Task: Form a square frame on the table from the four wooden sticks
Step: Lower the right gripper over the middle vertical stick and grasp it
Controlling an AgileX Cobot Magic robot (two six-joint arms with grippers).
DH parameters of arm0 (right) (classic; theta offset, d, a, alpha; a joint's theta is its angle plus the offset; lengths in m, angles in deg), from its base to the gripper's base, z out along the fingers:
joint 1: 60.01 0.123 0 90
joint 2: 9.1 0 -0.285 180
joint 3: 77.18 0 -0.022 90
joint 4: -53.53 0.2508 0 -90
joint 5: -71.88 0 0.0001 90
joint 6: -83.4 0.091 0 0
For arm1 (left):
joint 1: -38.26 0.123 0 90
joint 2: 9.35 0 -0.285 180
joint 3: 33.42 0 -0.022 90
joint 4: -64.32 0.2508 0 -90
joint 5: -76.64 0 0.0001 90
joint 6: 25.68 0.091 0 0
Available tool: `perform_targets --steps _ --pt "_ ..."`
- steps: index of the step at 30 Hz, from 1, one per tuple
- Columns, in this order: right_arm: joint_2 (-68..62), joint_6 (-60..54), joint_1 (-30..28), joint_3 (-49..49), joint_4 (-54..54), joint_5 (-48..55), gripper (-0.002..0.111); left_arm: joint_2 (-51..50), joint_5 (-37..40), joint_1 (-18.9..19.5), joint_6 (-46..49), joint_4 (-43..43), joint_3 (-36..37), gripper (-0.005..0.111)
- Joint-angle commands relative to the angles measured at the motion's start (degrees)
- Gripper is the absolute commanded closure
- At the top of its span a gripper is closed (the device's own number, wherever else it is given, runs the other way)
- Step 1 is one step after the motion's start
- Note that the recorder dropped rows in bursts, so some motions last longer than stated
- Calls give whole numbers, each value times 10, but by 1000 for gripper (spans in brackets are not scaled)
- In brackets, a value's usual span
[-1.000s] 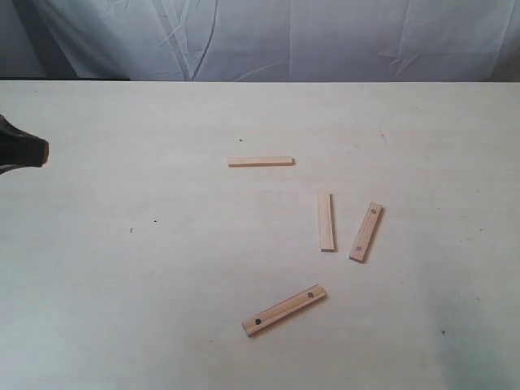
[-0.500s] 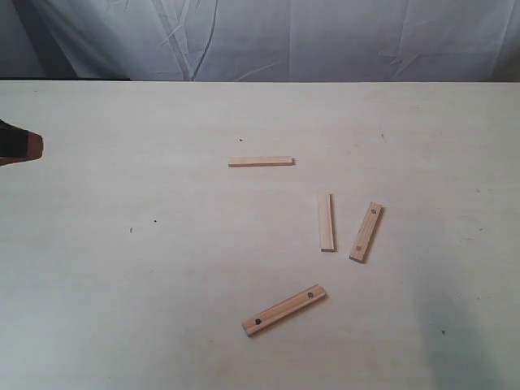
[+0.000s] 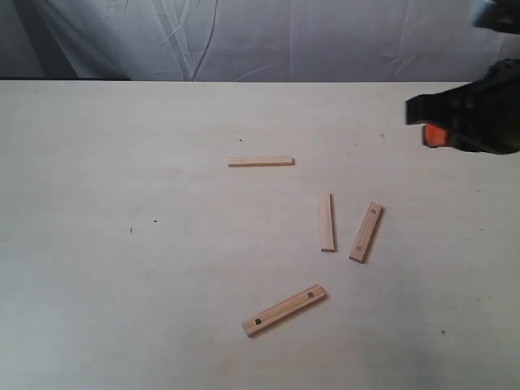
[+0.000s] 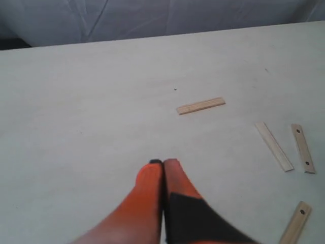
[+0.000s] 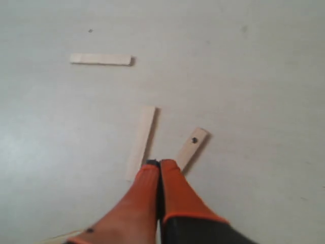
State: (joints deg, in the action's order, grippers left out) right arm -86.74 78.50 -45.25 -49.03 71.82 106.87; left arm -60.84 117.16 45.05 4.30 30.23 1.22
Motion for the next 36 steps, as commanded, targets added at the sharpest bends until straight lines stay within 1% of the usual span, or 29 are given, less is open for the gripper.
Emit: perform_targets --steps 1,3,5,10,12,17,21,23,25,27,29,30,34,36 --pt "-87 2 70 -48 -20 11 109 30 -4 1 2 24 4 107" --pt "-124 11 87 -69 -31 21 109 37 -4 1 2 29 4 107" --pt "-163 52 100 -90 -54 34 109 40 -1 1 2 33 4 107" --pt "-234 183 146 -121 -196 58 109 40 8 1 1 55 4 107" --pt "-256 221 160 -126 -230 57 109 40 8 1 1 55 4 107" --pt "-311 236 155 -132 -221 39 109 40 7 1 1 65 4 107" --pt "-342 289 144 -146 -222 64 109 40 8 1 1 67 4 107" --pt "-347 310 144 -147 -223 62 105 40 10 1 1 66 4 107" --pt "-350 323 144 -147 -223 52 96 40 11 1 1 65 4 107" --pt "-354 332 144 -147 -223 42 83 40 14 1 0 65 4 107" --pt "-357 346 144 -147 -223 33 73 40 17 1 0 65 4 107" --pt "-360 350 144 -147 -223 29 71 40 17 1 0 65 4 107" --pt "-369 355 156 -151 -216 0 71 40 18 0 -10 63 4 107" --pt "-378 355 163 -174 -218 17 71 40 21 0 -10 62 4 107"
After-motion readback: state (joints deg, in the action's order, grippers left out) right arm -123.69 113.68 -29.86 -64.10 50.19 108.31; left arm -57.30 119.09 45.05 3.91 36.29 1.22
